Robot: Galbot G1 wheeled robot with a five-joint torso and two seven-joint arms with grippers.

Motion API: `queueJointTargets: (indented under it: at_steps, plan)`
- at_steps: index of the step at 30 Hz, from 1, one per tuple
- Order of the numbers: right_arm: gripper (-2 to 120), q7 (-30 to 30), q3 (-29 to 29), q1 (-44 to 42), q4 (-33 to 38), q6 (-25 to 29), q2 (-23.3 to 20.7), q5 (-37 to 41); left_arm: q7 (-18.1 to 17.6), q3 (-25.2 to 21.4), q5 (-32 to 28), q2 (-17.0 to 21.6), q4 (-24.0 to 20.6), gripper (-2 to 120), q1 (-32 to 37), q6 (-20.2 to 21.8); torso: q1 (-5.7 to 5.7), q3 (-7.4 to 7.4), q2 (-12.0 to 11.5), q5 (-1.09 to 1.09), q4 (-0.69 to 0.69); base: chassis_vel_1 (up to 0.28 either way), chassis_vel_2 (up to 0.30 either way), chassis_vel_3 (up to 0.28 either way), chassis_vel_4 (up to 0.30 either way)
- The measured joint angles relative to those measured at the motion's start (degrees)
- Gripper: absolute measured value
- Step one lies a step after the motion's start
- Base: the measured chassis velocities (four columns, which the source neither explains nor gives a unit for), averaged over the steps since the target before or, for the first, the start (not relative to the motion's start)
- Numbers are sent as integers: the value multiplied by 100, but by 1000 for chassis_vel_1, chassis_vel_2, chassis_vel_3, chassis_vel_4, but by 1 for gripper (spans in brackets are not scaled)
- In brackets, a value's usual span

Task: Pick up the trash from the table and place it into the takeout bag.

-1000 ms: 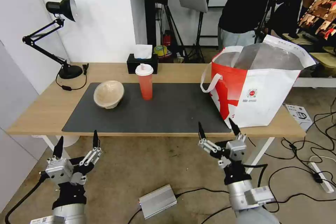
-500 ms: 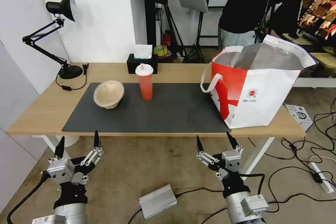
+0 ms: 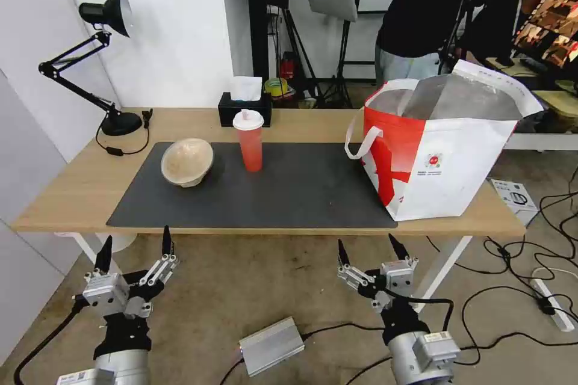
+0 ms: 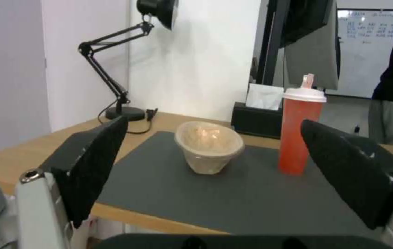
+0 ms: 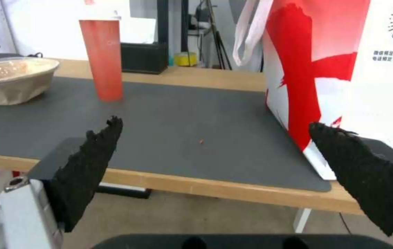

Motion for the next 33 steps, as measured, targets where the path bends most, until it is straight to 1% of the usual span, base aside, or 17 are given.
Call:
queueJointTargets:
  at_steps: [16,17,18,19,21,22,23,24,27,30,31,33]
  plan:
    - [100,-46,28,99,-62,58,68,-96,-2,-2,-4,1,1,100,-6,4,0,0,0,0,0,0,0,0,0]
    - [100,-138,47,100,-75,107,59,-130,-2,-1,-4,1,3,100,-7,4,0,0,0,0,0,0,0,0,0]
    - [100,-566,101,142,-115,388,5,-204,-2,0,-6,2,11,100,-14,4,0,0,0,0,0,0,0,0,0]
    - [100,-566,101,142,-115,388,5,-204,-2,0,-6,2,11,100,-14,4,0,0,0,0,0,0,0,0,0]
    - [100,-1171,160,298,-134,794,-117,-165,-3,0,-9,3,22,100,-25,4,0,0,0,0,0,0,0,0,0]
    - [100,-1347,187,376,-135,928,-161,-147,-3,3,-10,3,26,100,-25,4,0,0,0,0,0,0,0,0,0]
    - [100,-1489,192,455,-130,1046,-212,-125,-3,8,-10,3,32,100,-21,4,0,0,0,0,1,0,0,0,0]
    - [100,-1489,192,455,-130,1046,-212,-125,-3,8,-10,3,32,100,-21,4,0,0,0,0,1,0,0,0,0]
    - [100,-1993,186,605,-53,1290,-376,31,-4,6,-9,3,43,100,-8,4,0,0,0,0,0,0,0,0,0]
    - [100,-2213,181,676,-56,1397,-420,73,-4,2,-10,3,46,100,-10,4,0,-1,0,0,0,0,0,0,0]
    - [100,-2413,177,766,-95,1485,-439,101,-4,-1,-11,4,47,100,-13,4,0,-1,0,0,0,0,0,0,0]
    - [100,-2465,174,796,-112,1500,-442,115,-5,-2,-12,4,48,100,-13,4,0,-1,0,0,0,0,0,0,0]
